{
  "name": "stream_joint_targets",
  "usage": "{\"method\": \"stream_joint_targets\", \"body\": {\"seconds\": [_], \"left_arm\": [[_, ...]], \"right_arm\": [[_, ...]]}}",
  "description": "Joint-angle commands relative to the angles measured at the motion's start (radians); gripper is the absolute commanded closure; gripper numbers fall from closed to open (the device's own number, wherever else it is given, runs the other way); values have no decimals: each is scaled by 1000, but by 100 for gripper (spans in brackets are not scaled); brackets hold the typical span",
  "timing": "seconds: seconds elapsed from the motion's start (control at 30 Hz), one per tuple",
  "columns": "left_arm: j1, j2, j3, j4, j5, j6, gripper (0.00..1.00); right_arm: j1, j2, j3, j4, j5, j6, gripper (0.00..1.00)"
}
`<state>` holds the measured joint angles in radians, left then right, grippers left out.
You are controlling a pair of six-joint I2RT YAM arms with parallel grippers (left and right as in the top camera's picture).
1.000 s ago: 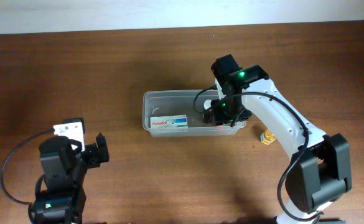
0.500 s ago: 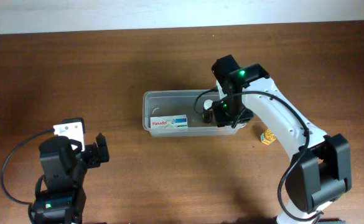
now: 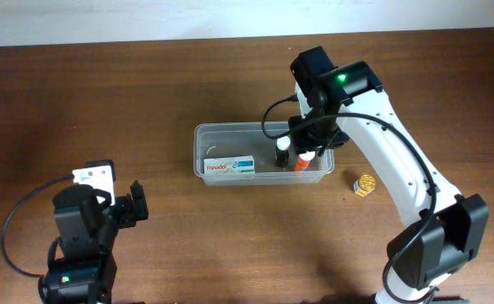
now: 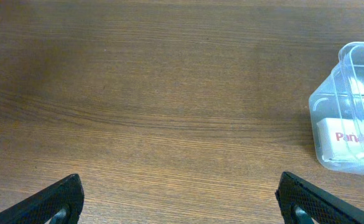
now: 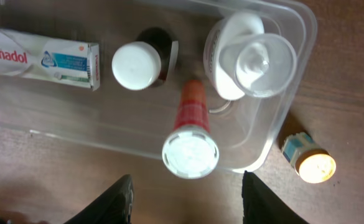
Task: Pack container
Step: 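Open the right gripper and lift it out of the container, then move the right gripper down over the amber jar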
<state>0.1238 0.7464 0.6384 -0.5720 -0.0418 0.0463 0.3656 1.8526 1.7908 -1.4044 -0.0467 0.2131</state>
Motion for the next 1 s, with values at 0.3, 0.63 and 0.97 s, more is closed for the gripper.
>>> {"method": "stream_joint_targets", "body": {"seconds": [0.3,0.63,0.97], "left_arm": [[-2,1,-1,3,-7,19,1],[-2,1,-1,3,-7,19,1],[-2,1,-1,3,-7,19,1]], "right_arm": [[-223,-2,28,-83,-5,1,51],[-375,0,-41,-67,0,1,39],[-390,0,-264,129,26,2,28]]}}
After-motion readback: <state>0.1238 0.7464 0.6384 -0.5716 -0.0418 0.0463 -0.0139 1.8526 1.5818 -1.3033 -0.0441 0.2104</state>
